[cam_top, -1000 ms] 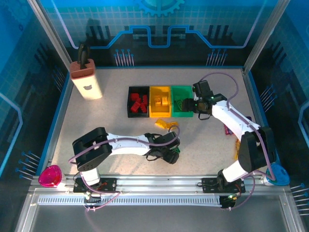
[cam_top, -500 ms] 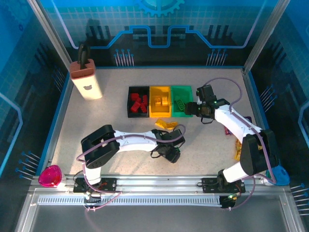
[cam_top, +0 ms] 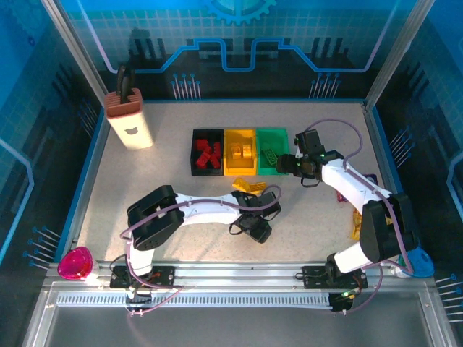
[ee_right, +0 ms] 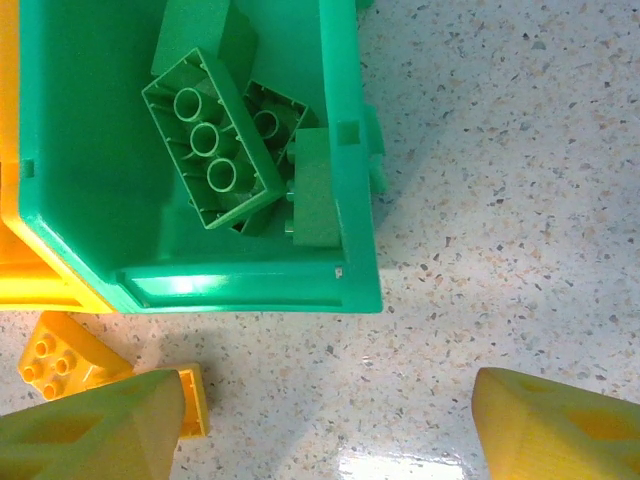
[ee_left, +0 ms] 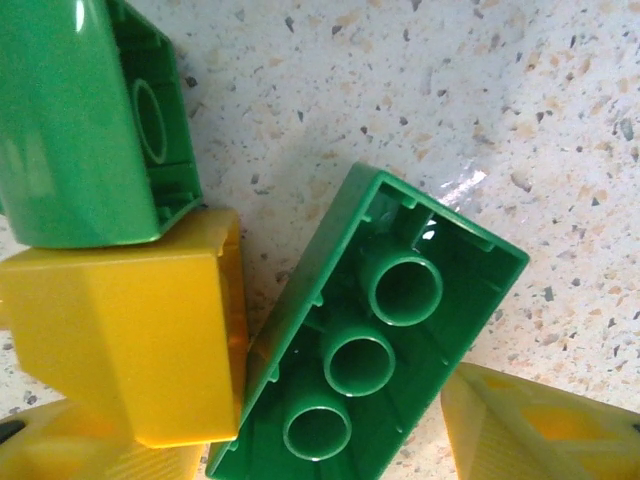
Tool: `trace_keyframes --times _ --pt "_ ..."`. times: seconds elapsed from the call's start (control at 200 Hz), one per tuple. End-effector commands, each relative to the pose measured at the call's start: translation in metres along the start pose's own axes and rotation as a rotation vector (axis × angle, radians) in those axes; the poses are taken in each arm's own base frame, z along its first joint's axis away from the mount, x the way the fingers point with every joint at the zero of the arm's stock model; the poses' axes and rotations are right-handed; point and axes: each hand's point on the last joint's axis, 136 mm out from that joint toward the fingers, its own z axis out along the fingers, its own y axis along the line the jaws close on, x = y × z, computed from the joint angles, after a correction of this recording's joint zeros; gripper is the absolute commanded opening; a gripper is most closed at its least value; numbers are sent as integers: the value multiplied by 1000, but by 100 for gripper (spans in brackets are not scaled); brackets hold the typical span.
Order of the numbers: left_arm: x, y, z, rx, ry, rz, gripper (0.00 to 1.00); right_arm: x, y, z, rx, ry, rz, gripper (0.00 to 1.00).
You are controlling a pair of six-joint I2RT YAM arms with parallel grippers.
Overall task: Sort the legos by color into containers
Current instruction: Pick up the lego from the middle-left of the table.
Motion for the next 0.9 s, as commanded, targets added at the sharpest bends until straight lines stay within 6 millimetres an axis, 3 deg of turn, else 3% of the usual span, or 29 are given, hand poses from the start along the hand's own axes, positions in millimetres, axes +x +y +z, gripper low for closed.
trace_keyframes --times 0.0,0.41,0.7,0.896 --pt "-39 -19 9 62 -113 49 64 2 -6 0 -11 -2 38 77" --pt "-46 -21 16 46 -106 79 65 4 -16 -2 -9 -7 62 76" --pt "-35 -15 14 2 -73 100 44 8 -22 -4 -11 -16 83 76" --pt "-29 -12 -8 -13 -94 102 37 7 -23 -6 -16 -22 90 76"
